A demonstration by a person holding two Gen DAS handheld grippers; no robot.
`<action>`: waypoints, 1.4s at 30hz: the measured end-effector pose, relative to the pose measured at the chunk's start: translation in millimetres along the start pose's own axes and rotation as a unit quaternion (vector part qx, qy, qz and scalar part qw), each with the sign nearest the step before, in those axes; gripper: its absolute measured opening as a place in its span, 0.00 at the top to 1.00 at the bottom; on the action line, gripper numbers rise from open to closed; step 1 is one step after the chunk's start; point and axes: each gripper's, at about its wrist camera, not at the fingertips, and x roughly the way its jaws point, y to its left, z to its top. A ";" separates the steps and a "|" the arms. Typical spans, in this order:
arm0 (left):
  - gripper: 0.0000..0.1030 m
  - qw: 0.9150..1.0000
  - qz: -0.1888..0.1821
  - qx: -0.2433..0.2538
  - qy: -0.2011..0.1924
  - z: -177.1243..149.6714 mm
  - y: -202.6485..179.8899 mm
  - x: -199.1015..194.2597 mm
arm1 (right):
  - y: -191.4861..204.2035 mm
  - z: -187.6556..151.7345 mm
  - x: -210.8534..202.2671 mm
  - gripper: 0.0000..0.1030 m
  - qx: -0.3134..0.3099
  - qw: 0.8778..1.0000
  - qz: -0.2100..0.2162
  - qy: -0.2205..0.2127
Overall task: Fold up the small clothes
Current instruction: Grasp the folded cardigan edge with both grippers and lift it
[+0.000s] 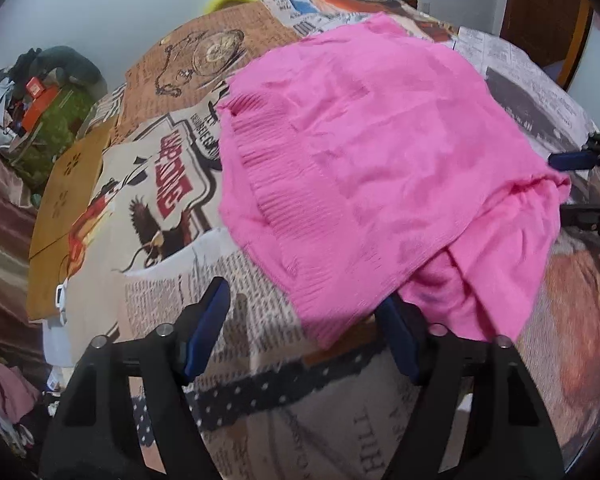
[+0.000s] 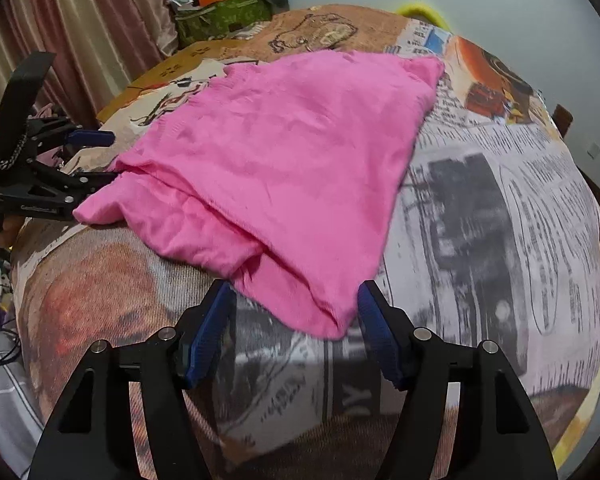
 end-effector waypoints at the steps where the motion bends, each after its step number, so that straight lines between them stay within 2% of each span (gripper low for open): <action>1: 0.49 1.000 -0.008 -0.002 -0.002 0.7 -0.7 0.4 | -0.6 1.6 1.9 0.41 0.002 1.000 0.006 0.000; 2: 0.60 1.000 -0.018 -0.003 -0.004 1.6 -3.3 1.2 | -1.6 2.3 3.4 0.48 0.004 1.000 0.011 0.001; 5: 0.76 1.000 -0.011 0.002 -0.010 2.8 -10.4 2.9 | -3.8 4.0 8.8 0.66 0.013 1.000 0.016 0.005; 6: 0.79 1.000 -0.006 0.004 -0.011 3.0 -13.1 3.9 | -4.4 4.6 9.6 0.70 0.015 1.000 0.016 0.007; 8: 0.85 1.000 0.000 0.003 -0.012 3.4 -14.6 3.7 | -5.7 4.3 10.2 0.87 0.019 1.000 0.011 0.006; 9: 0.85 1.000 0.003 0.000 -0.012 3.7 -14.5 2.9 | -5.4 3.9 10.1 0.88 0.018 1.000 0.008 0.006; 16: 0.87 0.999 -0.004 -0.035 -0.040 7.0 0.8 -19.4 | 2.6 6.5 -10.9 0.91 0.003 0.999 -0.006 -0.035; 25: 0.87 0.995 -0.012 -0.064 -0.081 28.8 20.9 -45.9 | 2.7 34.7 -40.2 0.91 -0.003 0.996 -0.013 -0.093; 35: 0.88 0.989 0.005 -0.094 -0.114 86.6 49.3 -43.5 | -18.8 84.2 -47.5 0.92 -0.006 0.990 -0.029 -0.138; 42: 0.88 0.986 -0.013 -0.121 -0.117 132.1 73.5 -23.4 | -37.6 122.9 -36.9 0.92 -0.013 0.987 -0.051 -0.153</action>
